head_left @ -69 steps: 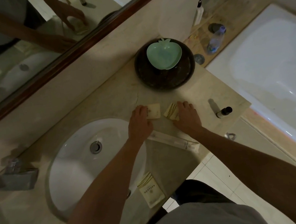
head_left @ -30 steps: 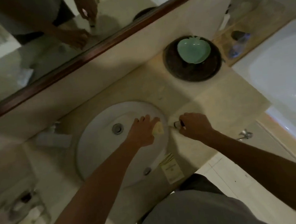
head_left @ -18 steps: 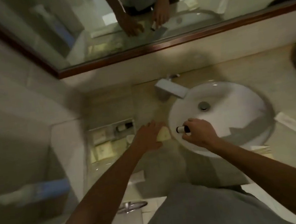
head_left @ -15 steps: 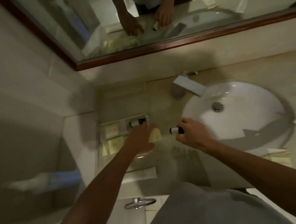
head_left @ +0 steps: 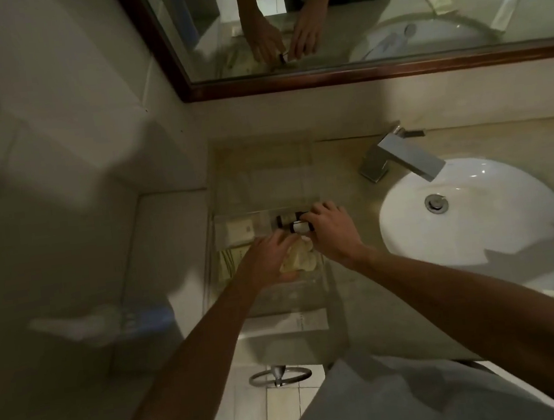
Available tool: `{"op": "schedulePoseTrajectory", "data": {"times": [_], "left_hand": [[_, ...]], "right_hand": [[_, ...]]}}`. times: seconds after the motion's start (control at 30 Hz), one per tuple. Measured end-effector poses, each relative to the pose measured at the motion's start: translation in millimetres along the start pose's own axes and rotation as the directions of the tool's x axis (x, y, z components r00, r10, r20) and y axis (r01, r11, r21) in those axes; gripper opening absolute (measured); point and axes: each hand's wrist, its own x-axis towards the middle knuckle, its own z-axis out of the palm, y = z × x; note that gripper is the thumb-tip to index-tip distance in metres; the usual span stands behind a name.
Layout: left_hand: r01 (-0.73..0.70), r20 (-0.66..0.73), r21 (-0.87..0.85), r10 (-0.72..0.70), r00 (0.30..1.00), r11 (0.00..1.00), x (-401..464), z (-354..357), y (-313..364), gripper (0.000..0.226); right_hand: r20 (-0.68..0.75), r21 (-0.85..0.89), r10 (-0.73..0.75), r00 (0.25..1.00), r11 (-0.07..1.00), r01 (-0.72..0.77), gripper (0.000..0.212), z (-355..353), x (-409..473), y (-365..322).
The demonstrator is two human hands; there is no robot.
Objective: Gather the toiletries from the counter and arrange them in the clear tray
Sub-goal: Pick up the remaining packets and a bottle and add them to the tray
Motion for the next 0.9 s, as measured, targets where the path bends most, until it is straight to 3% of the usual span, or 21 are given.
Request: {"op": "schedulePoseTrajectory", "data": {"times": [0.23,0.37,0.5,0.63,0.7,0.8,0.9], "left_hand": [[0.044,-0.125,-0.071,-0.053,0.991,0.996,-32,17,-26,0.056],[0.127,-0.168,-0.118,-0.146,0.975,0.985,-44,21,-31,0.056],[0.194,-0.224,-0.124,-0.218,0.95,0.973,-55,15,-35,0.044],[0.186,-0.177,-0.107,-0.203,0.963,0.977,-66,20,-48,0.03],[0.234,-0.182,-0.155,-0.26,0.948,0.96,-68,19,-50,0.037],[0.373,-0.261,-0.204,-0.418,0.87,0.905,-66,11,-34,0.056],[0.295,-0.36,-0.182,-0.342,0.868,0.938,-45,7,17,0.062]], "right_hand": [[-0.006,0.024,-0.001,1.0,1.0,0.001,0.023,13,14,-11],[-0.046,0.008,-0.012,0.999,1.0,0.013,0.019,21,5,-8],[-0.095,-0.03,-0.138,0.986,0.99,0.136,0.027,20,4,-12],[0.121,-0.05,-0.324,0.938,0.942,0.332,0.049,27,-1,-31],[0.185,-0.059,-0.285,0.94,0.952,0.3,0.047,33,-6,-31],[0.133,0.021,-0.225,0.965,0.974,0.224,0.041,28,-13,-29],[-0.006,0.15,-0.174,0.985,0.973,0.173,0.032,9,-34,-8]]}}
